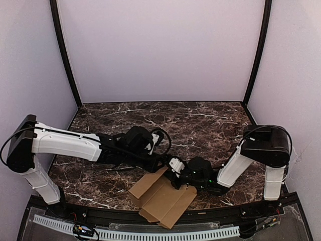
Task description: Fold the paper box
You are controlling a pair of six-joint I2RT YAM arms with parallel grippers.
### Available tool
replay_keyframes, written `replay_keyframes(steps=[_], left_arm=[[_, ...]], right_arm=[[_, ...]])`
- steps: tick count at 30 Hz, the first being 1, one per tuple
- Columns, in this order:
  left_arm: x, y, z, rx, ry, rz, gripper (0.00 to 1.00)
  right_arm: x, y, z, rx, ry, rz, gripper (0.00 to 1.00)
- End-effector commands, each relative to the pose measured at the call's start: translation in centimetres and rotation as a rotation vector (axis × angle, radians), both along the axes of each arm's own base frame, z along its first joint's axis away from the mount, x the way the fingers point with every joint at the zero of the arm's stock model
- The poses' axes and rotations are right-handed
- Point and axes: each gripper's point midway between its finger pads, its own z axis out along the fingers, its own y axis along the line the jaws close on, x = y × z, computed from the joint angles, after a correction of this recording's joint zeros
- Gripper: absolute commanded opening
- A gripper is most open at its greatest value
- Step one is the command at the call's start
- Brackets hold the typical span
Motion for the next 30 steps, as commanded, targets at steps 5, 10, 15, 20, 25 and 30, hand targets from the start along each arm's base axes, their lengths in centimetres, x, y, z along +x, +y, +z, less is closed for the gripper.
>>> replay_keyframes(steps=[5, 10, 15, 20, 25, 30], left_arm=[[-0.2, 0.3, -0.5, 0.003, 0.020, 0.008, 0.38], [-0.2, 0.2, -0.4, -0.003, 0.023, 0.007, 0.37], [-0.2, 0.4, -0.1, -0.002, 0.015, 0.012, 0.37], [0.8, 2.2, 1.9, 0.064, -0.061, 0.047, 0.46], [1.4, 4.2, 4.5, 0.117, -0.150, 0.065, 0.59], [2.0, 6.7, 5.3, 0.156, -0.189, 0.104, 0.64]], right_arm=[[1.6, -0.2, 0.0, 0.014, 0.007, -0.121, 0.08], [2.1, -0.4, -0.1, 0.012, 0.018, -0.160, 0.00], [2.2, -0.4, -0.3, 0.007, 0.017, -0.168, 0.00], [2.1, -0.4, -0.5, -0.003, 0.017, -0.163, 0.00], [2.0, -0.4, -0.6, -0.014, 0.010, -0.157, 0.00], [1.8, -0.2, -0.6, -0.013, 0.004, -0.144, 0.00]])
